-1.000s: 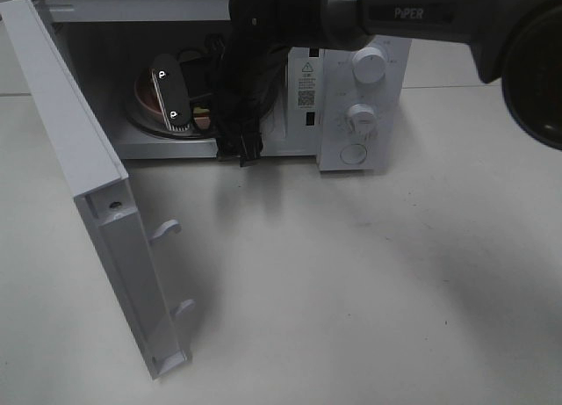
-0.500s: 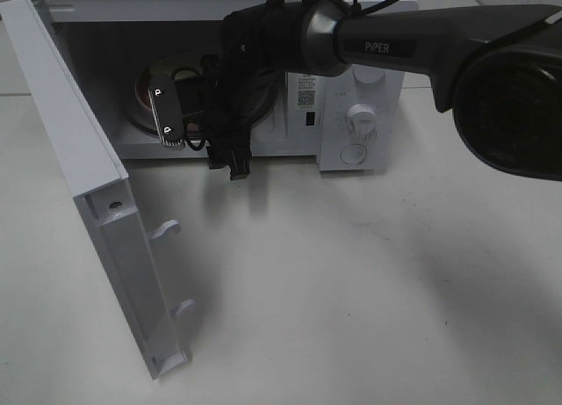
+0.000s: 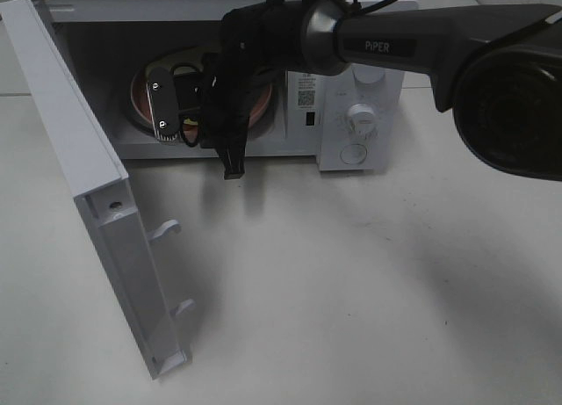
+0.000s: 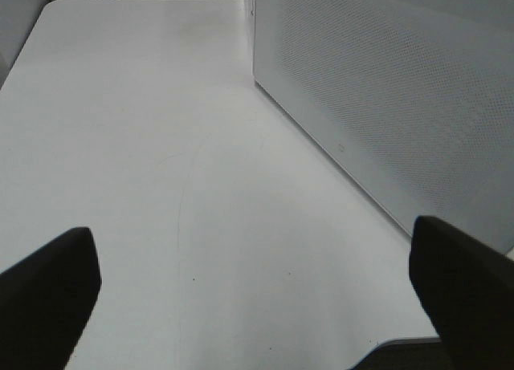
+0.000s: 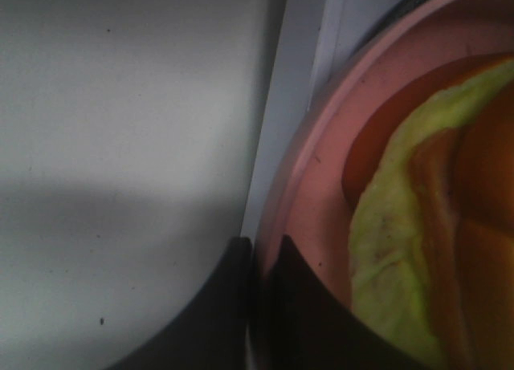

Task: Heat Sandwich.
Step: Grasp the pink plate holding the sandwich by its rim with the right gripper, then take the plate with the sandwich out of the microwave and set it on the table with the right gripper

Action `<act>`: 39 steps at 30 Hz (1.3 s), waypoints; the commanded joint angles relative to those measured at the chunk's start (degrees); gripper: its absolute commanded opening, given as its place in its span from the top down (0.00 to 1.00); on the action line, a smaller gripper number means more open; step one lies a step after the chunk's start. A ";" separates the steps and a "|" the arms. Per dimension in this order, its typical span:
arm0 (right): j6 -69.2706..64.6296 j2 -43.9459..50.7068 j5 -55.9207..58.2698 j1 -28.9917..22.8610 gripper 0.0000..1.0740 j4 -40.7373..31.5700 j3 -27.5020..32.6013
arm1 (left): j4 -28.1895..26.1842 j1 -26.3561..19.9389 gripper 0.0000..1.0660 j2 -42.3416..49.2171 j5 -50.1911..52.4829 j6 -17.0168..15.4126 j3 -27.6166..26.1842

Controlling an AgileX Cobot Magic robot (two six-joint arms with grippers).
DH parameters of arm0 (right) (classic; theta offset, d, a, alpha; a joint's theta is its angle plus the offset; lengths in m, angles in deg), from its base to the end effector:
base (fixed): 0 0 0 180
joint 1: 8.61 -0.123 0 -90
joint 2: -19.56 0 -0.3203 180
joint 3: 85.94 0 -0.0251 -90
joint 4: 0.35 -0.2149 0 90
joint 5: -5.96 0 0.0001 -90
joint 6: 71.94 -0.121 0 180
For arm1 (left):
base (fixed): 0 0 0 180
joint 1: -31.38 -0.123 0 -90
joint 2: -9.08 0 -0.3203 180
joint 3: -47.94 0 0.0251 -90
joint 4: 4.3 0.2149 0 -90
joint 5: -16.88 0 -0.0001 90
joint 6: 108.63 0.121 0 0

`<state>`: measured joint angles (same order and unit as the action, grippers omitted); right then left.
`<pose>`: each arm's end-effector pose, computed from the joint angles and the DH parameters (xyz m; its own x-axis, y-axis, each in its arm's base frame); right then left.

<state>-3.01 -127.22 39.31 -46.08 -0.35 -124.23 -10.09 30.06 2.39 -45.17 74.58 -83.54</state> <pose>0.4400 0.3373 0.1589 0.3433 -0.9126 -0.2221 -0.8010 -0.1610 -0.5766 -0.0485 -0.0119 0.2485 -0.4555 -0.0020 -0.8902 0.0602 0.9976 -0.0331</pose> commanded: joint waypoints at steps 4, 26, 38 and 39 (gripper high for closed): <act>0.23 0.57 1.66 0.00 1.00 0.00 -0.06 | -0.17 0.06 0.08 0.97 0.52 -0.11 0.06; 5.73 9.74 2.12 0.57 1.00 0.00 9.40 | -0.17 0.06 0.08 0.97 0.52 -0.11 0.06; 12.03 19.25 -5.90 1.32 1.00 -2.18 24.92 | -0.17 0.06 0.08 0.97 0.52 -0.11 0.06; 14.50 20.80 -6.93 1.32 1.00 -3.95 27.50 | -0.17 0.06 0.08 0.97 0.52 -0.11 0.06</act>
<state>9.65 -108.65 33.87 -45.51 -3.16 -98.39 -10.09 30.06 2.39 -45.17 74.58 -83.54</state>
